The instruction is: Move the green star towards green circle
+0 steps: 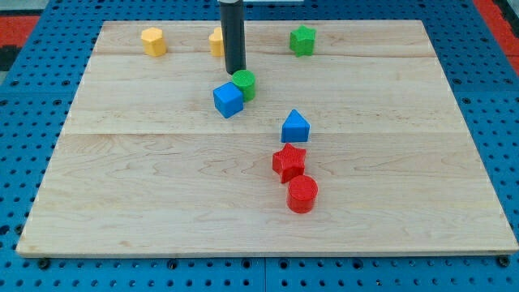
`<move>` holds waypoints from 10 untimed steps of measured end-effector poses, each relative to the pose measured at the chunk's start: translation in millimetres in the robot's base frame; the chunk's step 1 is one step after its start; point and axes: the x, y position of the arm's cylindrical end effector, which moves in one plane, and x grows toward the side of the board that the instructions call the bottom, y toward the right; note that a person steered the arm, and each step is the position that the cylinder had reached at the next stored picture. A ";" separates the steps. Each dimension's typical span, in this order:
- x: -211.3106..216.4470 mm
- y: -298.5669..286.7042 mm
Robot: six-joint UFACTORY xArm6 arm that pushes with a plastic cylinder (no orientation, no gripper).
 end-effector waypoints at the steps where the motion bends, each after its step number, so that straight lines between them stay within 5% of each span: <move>1: 0.2 63.8; 2: -6.0 127.4; 3: -58.7 145.0; 6: -97.5 86.6; 8: -16.4 -2.0; 10: -50.4 72.8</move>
